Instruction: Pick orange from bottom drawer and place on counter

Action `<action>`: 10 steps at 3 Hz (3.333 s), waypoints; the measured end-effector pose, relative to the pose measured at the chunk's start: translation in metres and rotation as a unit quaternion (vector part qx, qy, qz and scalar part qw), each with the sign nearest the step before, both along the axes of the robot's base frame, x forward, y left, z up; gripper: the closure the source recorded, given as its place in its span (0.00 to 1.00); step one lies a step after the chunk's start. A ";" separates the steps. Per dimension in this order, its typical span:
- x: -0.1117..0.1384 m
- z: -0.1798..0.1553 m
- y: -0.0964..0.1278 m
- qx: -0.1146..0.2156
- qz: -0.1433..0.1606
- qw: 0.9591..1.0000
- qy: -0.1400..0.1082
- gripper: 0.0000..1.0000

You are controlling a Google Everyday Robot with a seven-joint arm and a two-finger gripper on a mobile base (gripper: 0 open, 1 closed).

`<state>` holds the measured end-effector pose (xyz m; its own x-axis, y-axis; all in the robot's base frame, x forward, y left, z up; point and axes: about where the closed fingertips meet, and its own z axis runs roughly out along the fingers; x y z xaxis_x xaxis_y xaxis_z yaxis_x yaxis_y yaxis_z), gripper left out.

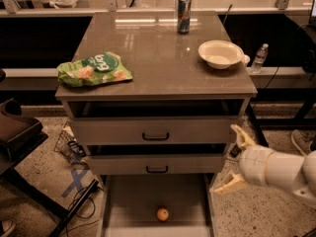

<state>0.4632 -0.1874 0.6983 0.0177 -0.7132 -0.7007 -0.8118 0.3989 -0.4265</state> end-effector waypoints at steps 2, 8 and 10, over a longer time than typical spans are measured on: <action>0.023 -0.112 0.018 0.046 0.009 0.998 -0.042 0.00; 0.053 -0.379 0.082 0.095 0.051 0.990 0.093 0.00; 0.048 -0.418 0.078 0.088 0.049 0.989 0.112 0.00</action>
Offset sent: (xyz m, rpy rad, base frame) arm 0.0352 0.0234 -0.2003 0.1382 -0.0531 0.0255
